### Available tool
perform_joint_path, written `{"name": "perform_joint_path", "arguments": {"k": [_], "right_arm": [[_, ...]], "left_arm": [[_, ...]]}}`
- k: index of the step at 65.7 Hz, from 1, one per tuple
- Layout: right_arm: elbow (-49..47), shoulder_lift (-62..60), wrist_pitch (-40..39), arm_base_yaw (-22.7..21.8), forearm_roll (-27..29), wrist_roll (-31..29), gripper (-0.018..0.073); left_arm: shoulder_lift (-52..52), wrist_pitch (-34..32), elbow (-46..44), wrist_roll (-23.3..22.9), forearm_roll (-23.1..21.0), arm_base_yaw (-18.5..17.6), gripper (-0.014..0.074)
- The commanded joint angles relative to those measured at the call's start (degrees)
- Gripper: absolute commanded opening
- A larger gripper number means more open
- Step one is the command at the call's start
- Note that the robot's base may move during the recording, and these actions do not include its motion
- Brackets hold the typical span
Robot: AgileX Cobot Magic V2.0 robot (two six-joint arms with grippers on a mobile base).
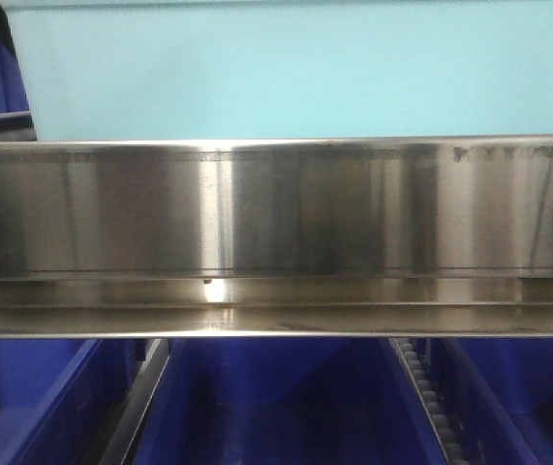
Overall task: Move two blue bins to right shelf middle
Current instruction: 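Close both grippers on the cyan bin walls and pull it off the shelf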
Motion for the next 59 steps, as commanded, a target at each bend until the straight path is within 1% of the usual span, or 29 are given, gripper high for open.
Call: {"name": "perform_joint_path", "arguments": {"k": [1,6,9,10,12,13,14,17,21,22,27,43,59], "right_arm": [[-0.51,0.11,0.07,-0.03,-0.76,0.02,0.0344],[-0.51,0.11,0.07,-0.03,-0.76,0.02,0.0195],[-0.51,0.0,0.07,-0.03,-0.76,0.02,0.0111],[-0.51,0.0,0.07,-0.03,-0.76,0.02,0.0085],[-0.51,0.0,0.07,-0.03,-0.76,0.02,0.0033],[-0.51,0.0,0.07,-0.03,-0.76,0.02,0.0008],[-0.51,0.0,0.07,-0.03,-0.76,0.02,-0.0015],[-0.51,0.0,0.07,-0.03,-0.76,0.02,-0.0081],[-0.51,0.0,0.07,-0.03,-0.76,0.02,-0.0155],[-0.51,0.0,0.07,-0.03,-0.76,0.02,-0.0162],[-0.51,0.0,0.07,-0.03,-0.76,0.12,-0.0149],[-0.51,-1.12,0.07,-0.03,-0.76,0.49,-0.0151],[-0.51,-6.27,0.07,-0.03,-0.76,1.05,-0.0151]], "left_arm": [[-0.29,-0.16,-0.36,-0.34,-0.67,0.22,0.0523],[-0.29,-0.16,-0.36,-0.34,-0.67,0.22,0.0433],[-0.29,-0.16,-0.36,-0.34,-0.67,0.22,0.0335],[-0.29,-0.16,-0.36,-0.34,-0.67,0.22,0.032],[-0.29,-0.16,-0.36,-0.34,-0.67,0.22,0.0253],[-0.29,-0.16,-0.36,-0.34,-0.67,0.22,0.0202],[-0.29,-0.16,-0.36,-0.34,-0.67,0.22,0.0184],[-0.29,-0.16,-0.36,-0.34,-0.67,0.22,0.0075],[-0.29,-0.16,-0.36,-0.34,-0.67,0.22,-0.0069],[-0.29,-0.16,-0.36,-0.34,-0.67,0.22,-0.0104],[-0.29,-0.16,-0.36,-0.34,-0.67,0.22,-0.0111],[-0.8,-0.16,-0.46,-0.34,-1.6,0.22,-0.0111],[-5.05,-0.16,-2.67,-0.34,-1.71,0.22,-0.0111]]}}
